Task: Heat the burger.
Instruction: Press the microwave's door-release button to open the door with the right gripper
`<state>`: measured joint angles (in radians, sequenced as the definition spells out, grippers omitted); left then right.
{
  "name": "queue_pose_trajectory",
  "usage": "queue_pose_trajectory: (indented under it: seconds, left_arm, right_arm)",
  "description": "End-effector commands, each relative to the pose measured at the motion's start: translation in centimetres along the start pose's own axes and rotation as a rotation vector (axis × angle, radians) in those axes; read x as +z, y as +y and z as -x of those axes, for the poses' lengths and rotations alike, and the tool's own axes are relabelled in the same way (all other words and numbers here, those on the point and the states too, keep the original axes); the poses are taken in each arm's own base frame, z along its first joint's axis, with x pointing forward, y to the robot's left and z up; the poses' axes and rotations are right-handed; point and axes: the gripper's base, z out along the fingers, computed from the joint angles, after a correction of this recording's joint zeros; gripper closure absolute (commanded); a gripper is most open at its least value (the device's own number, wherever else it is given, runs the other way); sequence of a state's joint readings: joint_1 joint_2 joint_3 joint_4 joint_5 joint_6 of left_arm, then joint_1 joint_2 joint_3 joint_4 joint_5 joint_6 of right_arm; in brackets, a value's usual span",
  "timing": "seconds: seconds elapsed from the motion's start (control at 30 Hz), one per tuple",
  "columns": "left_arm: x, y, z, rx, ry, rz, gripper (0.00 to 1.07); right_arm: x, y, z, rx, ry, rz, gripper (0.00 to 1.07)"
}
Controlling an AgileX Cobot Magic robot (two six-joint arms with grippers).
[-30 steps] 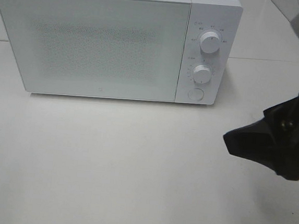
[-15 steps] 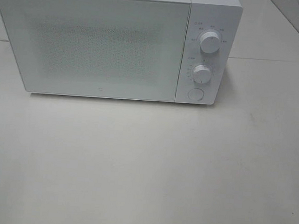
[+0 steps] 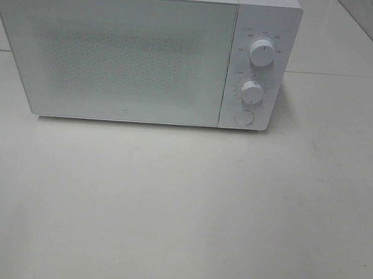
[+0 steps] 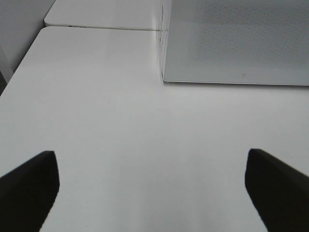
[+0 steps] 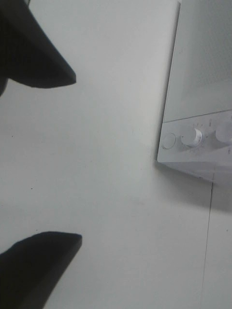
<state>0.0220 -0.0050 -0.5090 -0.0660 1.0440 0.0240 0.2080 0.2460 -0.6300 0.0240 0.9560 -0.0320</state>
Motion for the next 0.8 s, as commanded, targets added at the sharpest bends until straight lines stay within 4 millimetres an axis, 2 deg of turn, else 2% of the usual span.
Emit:
queue_pose_trajectory:
  seconds: [0.03,0.23,0.33,0.8]
  left_arm:
    - [-0.2,-0.1,-0.2,-0.007,-0.023,-0.006,0.06]
    - [-0.2,-0.1,-0.2,-0.007,-0.023,-0.006,0.06]
    - [-0.2,-0.1,-0.2,-0.007,-0.023,-0.006,0.06]
    - [-0.2,-0.1,-0.2,-0.007,-0.023,-0.005,0.06]
  right_arm:
    - [-0.2,0.0,-2.4,0.052,-0.032,-0.058,0.31]
    - [-0.4,0.0,-4.8,0.092,-0.058,-0.110,0.31]
    - [-1.0,-0.1,-5.2,0.113,-0.104,-0.128,0.31]
    - [-1.0,-0.2,-5.2,0.121,-0.103,-0.135,0.31]
